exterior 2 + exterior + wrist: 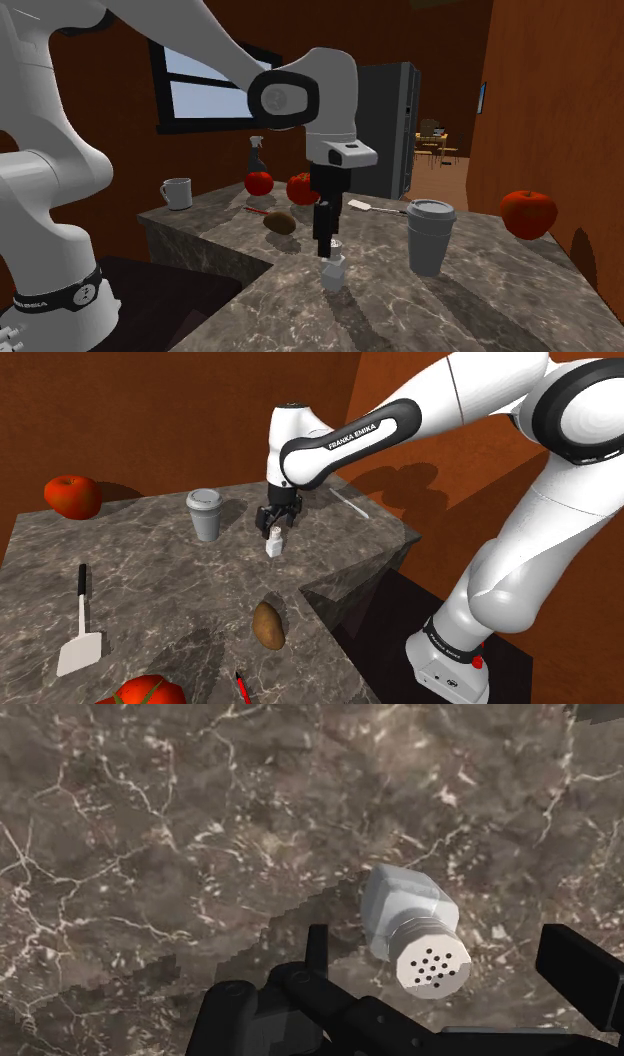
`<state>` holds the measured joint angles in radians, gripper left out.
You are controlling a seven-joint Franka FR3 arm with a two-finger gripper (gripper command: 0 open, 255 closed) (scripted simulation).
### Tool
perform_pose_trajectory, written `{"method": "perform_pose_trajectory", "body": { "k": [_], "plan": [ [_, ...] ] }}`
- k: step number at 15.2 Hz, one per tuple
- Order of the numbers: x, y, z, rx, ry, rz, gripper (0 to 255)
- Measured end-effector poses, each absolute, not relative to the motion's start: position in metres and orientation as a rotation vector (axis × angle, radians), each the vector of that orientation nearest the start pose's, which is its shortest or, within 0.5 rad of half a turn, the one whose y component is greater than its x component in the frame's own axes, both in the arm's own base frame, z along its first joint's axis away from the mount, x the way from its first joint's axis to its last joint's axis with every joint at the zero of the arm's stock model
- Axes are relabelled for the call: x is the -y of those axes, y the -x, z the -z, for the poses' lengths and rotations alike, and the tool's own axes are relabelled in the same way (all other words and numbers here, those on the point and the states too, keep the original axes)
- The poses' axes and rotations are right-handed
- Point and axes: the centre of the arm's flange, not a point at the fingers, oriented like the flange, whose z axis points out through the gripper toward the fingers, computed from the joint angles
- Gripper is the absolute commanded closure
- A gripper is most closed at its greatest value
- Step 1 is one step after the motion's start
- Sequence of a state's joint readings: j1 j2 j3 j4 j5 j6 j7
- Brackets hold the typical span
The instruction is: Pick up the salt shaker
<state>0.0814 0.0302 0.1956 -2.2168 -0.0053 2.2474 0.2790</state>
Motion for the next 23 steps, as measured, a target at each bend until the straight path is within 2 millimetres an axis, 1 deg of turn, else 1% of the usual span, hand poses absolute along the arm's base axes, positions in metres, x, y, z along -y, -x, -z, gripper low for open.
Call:
{"method": "perform_pose_trajectory", "body": {
  "k": [1, 2, 11, 13, 18, 23],
  "plan": [
    [-0.145, -0.511, -0.360, 0.002, 3.140, 0.000, 0],
    [-0.146, -0.511, -0.358, 0.002, 3.139, 0.001, 255],
    [-0.146, -0.511, -0.357, 0.001, 3.139, 0.004, 255],
    [-0.146, -0.511, -0.359, 0.002, 3.139, 0.002, 255],
    [-0.144, -0.512, -0.381, 0.002, 3.139, 0.002, 255],
    [-0.146, -0.512, -0.410, 0.002, 3.139, 0.003, 255]
  ]
}}
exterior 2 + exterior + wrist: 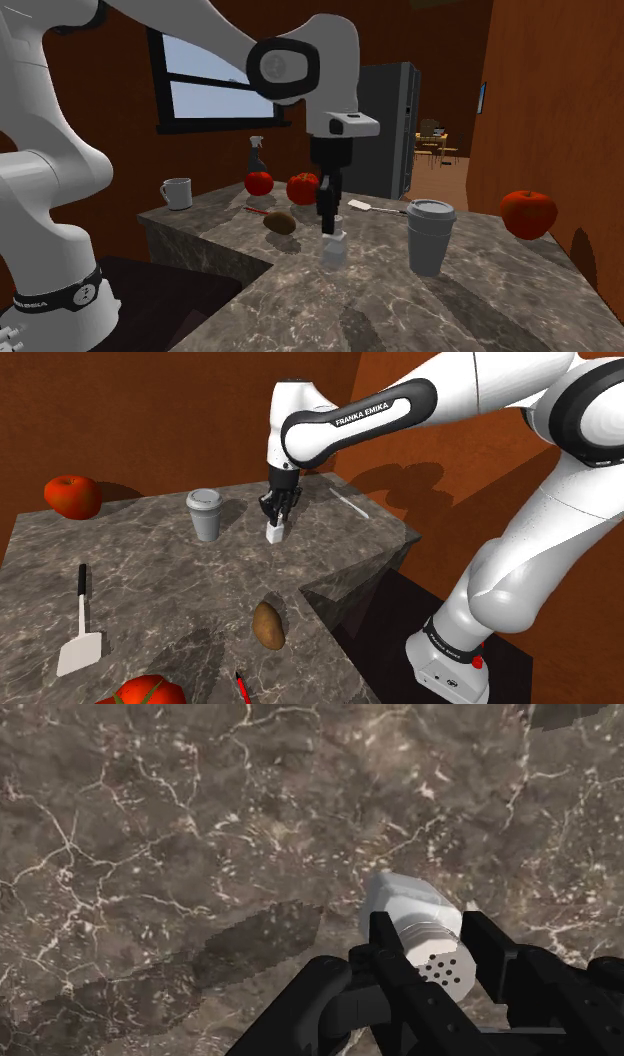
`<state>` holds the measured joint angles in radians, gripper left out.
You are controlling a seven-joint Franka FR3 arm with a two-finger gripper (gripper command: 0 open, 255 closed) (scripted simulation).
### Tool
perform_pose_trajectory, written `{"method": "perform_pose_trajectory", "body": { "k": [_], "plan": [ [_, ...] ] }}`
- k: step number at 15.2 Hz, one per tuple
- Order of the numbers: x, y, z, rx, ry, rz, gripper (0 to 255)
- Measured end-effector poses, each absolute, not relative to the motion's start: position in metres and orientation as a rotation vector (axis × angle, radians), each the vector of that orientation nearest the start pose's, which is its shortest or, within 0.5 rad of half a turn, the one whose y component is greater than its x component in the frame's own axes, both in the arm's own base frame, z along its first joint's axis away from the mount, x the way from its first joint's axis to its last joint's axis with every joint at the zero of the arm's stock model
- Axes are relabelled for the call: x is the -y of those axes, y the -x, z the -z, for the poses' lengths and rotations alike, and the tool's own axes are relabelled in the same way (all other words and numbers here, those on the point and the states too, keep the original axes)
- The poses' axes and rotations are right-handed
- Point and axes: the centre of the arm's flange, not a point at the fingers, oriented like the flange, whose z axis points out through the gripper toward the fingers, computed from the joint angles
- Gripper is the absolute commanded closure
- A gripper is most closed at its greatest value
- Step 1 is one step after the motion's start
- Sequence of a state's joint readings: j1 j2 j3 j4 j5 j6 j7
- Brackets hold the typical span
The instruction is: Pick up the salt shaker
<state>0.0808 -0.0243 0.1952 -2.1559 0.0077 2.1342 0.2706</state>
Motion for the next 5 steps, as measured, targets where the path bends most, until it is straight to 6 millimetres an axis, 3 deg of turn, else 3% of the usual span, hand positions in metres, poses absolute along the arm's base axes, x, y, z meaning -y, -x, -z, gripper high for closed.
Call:
{"method": "perform_pose_trajectory", "body": {
  "k": [5],
  "plan": [
    [-0.146, -0.511, -0.434, 0.002, 3.139, 0.002, 255]
  ]
}}
